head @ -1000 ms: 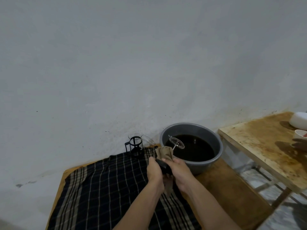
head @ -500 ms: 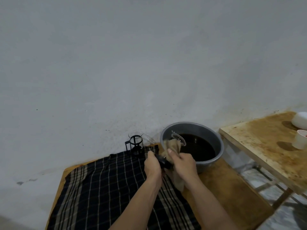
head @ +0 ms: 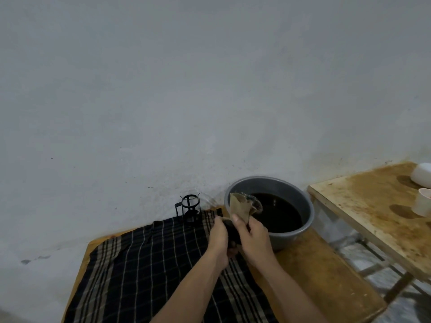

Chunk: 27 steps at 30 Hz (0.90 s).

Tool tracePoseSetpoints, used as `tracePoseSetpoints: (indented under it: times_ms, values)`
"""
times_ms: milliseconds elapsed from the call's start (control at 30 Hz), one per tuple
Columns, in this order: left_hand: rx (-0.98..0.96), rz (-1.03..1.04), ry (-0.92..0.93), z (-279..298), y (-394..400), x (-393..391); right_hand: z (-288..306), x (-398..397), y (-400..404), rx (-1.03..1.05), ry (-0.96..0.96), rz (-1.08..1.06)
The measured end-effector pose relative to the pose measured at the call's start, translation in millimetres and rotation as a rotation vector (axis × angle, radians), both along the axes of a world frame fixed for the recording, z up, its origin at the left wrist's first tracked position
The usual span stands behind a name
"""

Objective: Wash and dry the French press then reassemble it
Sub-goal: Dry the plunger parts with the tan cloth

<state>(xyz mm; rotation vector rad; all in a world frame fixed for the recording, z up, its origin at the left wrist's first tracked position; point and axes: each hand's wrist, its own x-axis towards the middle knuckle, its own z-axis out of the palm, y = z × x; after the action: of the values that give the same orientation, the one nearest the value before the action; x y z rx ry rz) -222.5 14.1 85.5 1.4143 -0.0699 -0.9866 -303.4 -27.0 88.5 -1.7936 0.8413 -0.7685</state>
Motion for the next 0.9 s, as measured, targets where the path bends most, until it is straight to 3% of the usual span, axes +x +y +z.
tracePoseSetpoints:
  times_ms: [133, 267, 333, 500, 633, 900]
  values:
    - [0.066, 0.054, -0.086, -7.6, -6.0, -1.7, -1.7, 6.3, 0.3, 0.099, -0.063, -0.103]
    - [0.077, 0.155, -0.069, -9.0, -6.8, 12.5, -6.0, 4.2, -14.0, 0.734, -0.434, -0.279]
    - [0.085, 0.141, -0.082, -8.9, -8.2, 14.4, -2.2, 4.3, -20.0, 0.851, -0.487, -0.231]
    - [0.057, 0.057, -0.189, -4.7, -16.6, 4.1, 16.9, 13.0, -23.7, 0.868, -0.427, -0.156]
    - [0.013, 0.000, -0.125, -4.5, -14.1, -1.0, 19.4, 14.5, -33.9, 0.805, -0.412, -0.197]
    - [-0.082, 0.055, -0.027, 14.9, -18.4, 10.4, 20.8, 13.9, -25.7, 0.584, -0.096, 0.170]
